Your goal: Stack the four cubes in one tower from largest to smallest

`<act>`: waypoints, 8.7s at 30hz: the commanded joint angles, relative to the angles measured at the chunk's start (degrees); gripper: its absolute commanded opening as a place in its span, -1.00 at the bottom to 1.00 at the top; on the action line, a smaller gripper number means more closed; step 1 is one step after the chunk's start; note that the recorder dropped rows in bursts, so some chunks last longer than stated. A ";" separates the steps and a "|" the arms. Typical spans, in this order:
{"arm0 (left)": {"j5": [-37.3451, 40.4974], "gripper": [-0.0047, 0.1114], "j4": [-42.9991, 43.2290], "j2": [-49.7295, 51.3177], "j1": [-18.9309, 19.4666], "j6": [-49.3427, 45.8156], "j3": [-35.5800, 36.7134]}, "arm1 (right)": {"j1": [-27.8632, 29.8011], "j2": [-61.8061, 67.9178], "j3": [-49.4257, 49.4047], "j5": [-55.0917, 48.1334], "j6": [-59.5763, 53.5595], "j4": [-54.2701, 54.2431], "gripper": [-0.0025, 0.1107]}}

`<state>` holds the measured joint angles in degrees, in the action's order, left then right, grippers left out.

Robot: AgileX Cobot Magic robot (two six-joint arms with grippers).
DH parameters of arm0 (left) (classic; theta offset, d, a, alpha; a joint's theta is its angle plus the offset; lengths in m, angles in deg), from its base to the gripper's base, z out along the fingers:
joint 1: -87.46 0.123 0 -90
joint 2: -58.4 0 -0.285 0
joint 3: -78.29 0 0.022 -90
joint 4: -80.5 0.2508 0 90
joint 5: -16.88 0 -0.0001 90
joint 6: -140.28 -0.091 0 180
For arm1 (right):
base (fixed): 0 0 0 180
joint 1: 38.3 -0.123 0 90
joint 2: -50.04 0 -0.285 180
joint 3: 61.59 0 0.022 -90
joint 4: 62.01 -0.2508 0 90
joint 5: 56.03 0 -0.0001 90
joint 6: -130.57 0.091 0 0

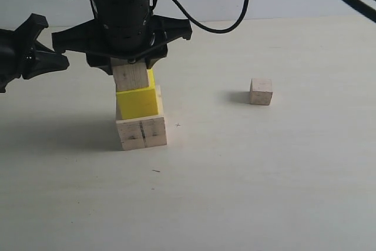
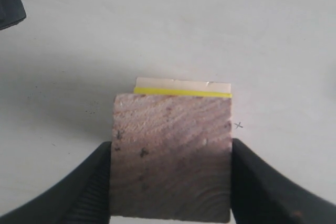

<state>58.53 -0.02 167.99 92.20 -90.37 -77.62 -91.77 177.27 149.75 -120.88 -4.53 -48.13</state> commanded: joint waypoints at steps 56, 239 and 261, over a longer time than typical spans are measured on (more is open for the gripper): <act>0.34 -0.92 0.80 -3.90 -0.15 -7.62 0.62 | 19.56 -34.60 -30.25 -1.43 -9.22 8.38 0.52; -27.77 -0.92 21.33 -70.07 -14.57 -8.44 25.78 | 0.13 -1.70 7.89 -5.11 -5.77 0.90 -0.80; -27.99 -0.92 21.33 -70.07 -14.57 -7.41 25.78 | -0.51 -4.00 7.89 -5.11 -3.77 3.87 -0.80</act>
<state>31.29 21.90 98.16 78.01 -98.35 -52.15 -92.22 173.78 157.37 -126.16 -8.52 -43.71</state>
